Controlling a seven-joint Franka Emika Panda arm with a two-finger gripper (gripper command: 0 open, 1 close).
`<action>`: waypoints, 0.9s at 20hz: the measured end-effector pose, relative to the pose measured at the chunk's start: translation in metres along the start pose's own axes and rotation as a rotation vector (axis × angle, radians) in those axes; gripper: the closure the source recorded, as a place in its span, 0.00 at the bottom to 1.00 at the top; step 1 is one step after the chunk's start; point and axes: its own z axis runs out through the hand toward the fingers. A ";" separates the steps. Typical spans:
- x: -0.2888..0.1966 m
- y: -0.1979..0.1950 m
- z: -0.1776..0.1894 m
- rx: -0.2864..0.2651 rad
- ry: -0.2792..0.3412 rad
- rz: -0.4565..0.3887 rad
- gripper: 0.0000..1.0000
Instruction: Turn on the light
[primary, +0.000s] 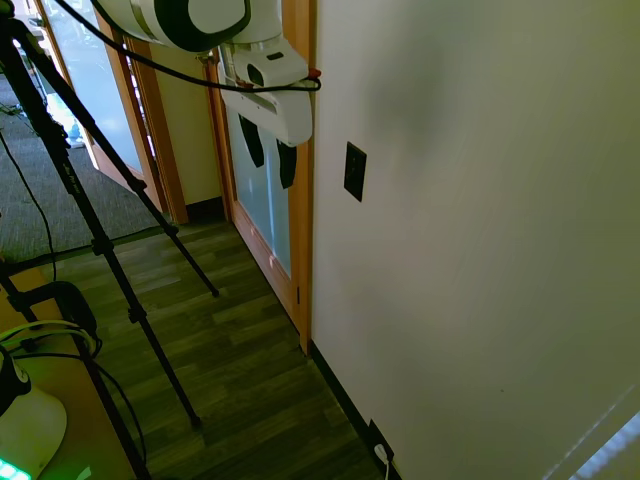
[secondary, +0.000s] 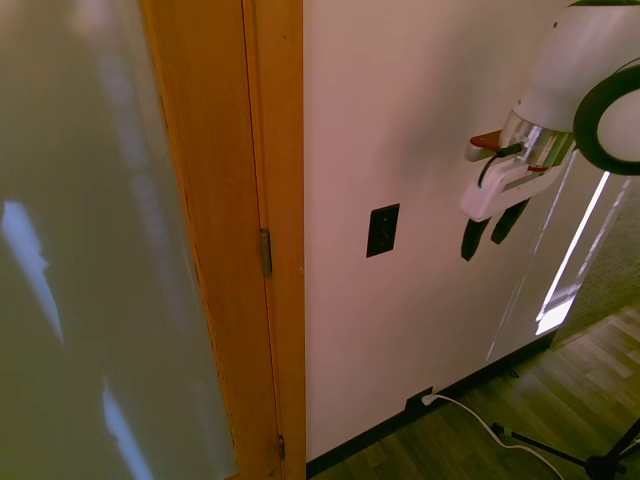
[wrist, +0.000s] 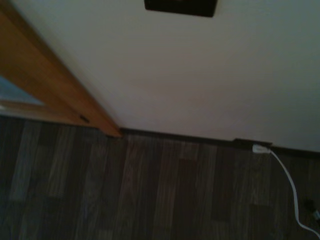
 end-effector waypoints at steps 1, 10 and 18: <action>0.000 -0.005 0.006 0.014 0.017 0.016 0.00; 0.003 -0.041 0.048 0.073 0.143 0.163 0.00; 0.022 -0.072 0.072 0.087 0.189 0.187 0.00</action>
